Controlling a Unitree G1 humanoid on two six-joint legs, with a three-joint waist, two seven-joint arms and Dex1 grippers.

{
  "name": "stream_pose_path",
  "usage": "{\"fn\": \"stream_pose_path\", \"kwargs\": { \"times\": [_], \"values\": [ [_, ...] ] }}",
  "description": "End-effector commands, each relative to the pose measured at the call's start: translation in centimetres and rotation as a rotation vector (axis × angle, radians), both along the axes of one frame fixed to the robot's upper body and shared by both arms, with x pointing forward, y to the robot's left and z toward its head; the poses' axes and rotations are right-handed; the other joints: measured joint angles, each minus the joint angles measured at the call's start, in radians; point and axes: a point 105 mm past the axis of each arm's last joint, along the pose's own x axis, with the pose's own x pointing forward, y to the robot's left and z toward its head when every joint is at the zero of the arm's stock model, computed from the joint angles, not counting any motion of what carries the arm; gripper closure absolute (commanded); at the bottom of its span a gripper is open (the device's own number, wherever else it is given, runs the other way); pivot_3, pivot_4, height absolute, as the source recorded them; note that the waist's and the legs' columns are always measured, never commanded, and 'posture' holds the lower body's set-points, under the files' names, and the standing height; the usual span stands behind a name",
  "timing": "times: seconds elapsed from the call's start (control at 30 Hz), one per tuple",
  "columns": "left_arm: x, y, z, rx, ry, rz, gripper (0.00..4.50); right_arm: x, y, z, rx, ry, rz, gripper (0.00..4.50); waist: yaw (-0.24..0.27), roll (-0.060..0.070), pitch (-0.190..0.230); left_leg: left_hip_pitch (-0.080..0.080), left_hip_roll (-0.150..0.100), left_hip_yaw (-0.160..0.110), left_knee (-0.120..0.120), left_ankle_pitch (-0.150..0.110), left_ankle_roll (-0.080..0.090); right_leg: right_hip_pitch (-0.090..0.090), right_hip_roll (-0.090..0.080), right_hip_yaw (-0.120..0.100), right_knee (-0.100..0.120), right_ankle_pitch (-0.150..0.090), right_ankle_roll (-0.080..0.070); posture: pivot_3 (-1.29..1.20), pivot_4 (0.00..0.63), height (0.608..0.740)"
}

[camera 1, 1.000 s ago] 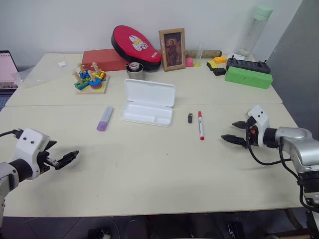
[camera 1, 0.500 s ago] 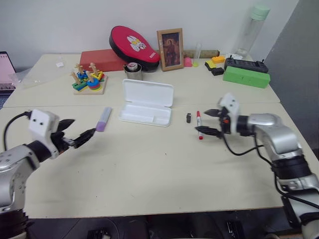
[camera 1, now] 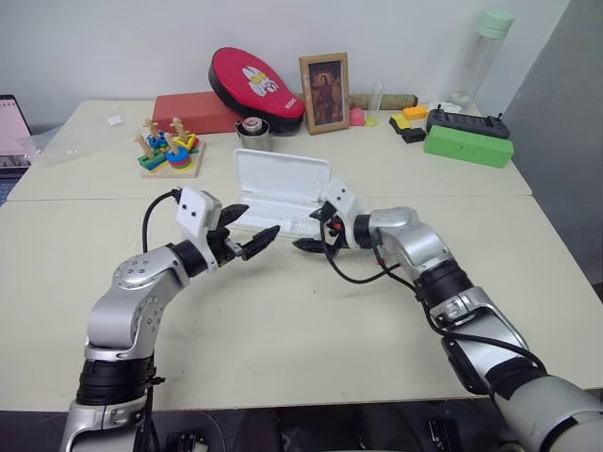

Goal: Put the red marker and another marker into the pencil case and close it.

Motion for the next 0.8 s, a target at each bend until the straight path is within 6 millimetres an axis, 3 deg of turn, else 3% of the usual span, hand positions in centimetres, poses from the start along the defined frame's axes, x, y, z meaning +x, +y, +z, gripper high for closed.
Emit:
{"fn": "stream_pose_path", "kwargs": {
  "times": [0.03, 0.07, 0.23, 0.63, 0.8],
  "values": [
    [-0.1, -0.6, 1.5, 0.002, -0.068, -0.009, 0.0, 0.1, 1.3, -0.2, -0.049, -0.028, 0.032, 0.04, 0.0, 0.0, 0.0, 0.0, 0.0, 0.0, 0.0, 0.0, 0.0, 0.0, 0.0, 0.0, 0.0, 0.0, 0.0, 0.0, 0.15, 0.74],
    [-0.2, -0.6, 1.5, 0.001, -0.068, -0.008, 0.0, 0.1, 1.5, -0.6, -0.066, -0.02, 0.034, 0.04, 0.001, 0.0, 0.0, 0.0, 0.0, 0.0, 0.0, 0.0, 0.0, 0.0, 0.0, 0.0, 0.0, 0.0, 0.0, 0.0, 0.15, 0.74],
    [-0.5, -0.5, 1.2, -0.002, -0.062, -0.001, 0.0, 0.4, 1.7, -2.0, -0.135, 0.009, 0.007, 1.33, 0.001, 0.0, 0.0, 0.0, 0.0, 0.0, 0.0, 0.0, 0.0, 0.0, 0.0, 0.0, 0.0, 0.0, 0.0, 0.0, 0.15, 0.74],
    [-0.8, 0.3, 1.0, 0.008, -0.055, 0.027, 0.0, 0.4, 2.2, -1.4, -0.108, -0.01, 0.018, 4.45, 0.003, 0.0, 0.0, 0.0, 0.0, -0.001, 0.0, 0.0, 0.0, 0.0, 0.0, 0.0, 0.0, 0.0, 0.0, 0.0, 0.15, 0.74],
    [-1.2, 0.2, 1.0, 0.007, -0.053, 0.013, 0.0, -0.7, 2.4, -0.3, -0.07, -0.077, 0.107, 4.45, 0.003, 0.0, 0.0, 0.0, 0.0, -0.001, 0.0, 0.0, 0.0, 0.0, 0.0, 0.0, 0.0, 0.0, 0.0, 0.0, 0.15, 0.74]
  ]
}}
